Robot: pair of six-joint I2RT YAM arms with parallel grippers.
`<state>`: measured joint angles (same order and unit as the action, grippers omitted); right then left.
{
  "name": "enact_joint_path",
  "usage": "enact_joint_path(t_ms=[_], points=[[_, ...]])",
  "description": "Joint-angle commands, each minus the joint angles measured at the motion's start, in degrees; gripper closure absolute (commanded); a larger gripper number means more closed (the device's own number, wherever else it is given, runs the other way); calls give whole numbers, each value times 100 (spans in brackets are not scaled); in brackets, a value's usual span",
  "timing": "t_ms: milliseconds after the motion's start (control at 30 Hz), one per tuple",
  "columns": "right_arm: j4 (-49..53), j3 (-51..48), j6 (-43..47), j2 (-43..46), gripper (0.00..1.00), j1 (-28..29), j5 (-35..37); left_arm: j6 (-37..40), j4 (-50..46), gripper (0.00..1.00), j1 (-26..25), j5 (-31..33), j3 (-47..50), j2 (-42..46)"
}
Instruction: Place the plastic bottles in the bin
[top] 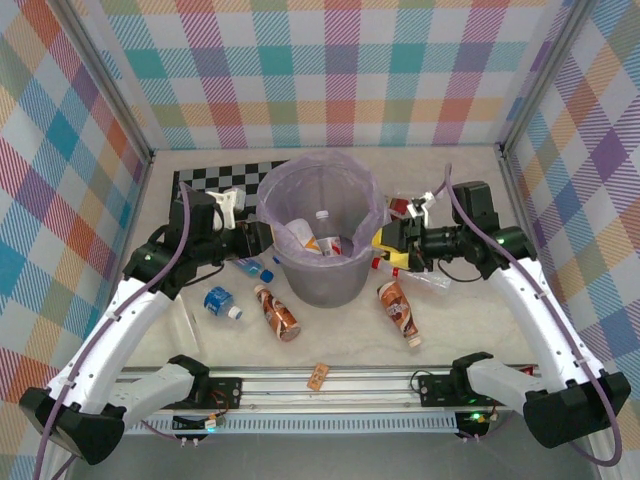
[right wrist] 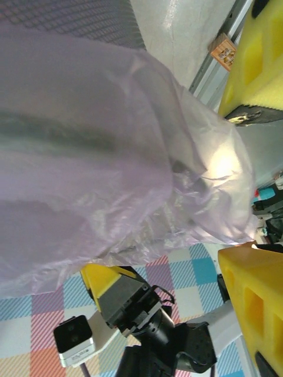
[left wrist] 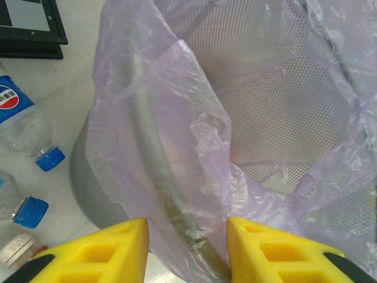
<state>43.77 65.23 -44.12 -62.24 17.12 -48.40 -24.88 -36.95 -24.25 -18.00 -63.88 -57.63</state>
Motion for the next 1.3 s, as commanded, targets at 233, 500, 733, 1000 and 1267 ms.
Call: enact_joint_path(t_ms=[233, 500, 733, 1000, 1267], points=[[-206, -54, -110, -140, 62, 45, 235, 54, -142, 61, -37, 37, -20, -100], [45, -95, 12, 100, 83, 45, 338, 64, -131, 61, -36, 38, -20, -129], [77, -318, 84, 220, 95, 45, 477, 71, -146, 61, -35, 75, 1, -114], [-316, -925, 106, 190, 98, 23, 712, 73, -123, 61, -41, 92, 31, -117], [-501, -776, 183, 183, 67, -56, 714, 89, -63, 61, -29, 114, 112, -117]])
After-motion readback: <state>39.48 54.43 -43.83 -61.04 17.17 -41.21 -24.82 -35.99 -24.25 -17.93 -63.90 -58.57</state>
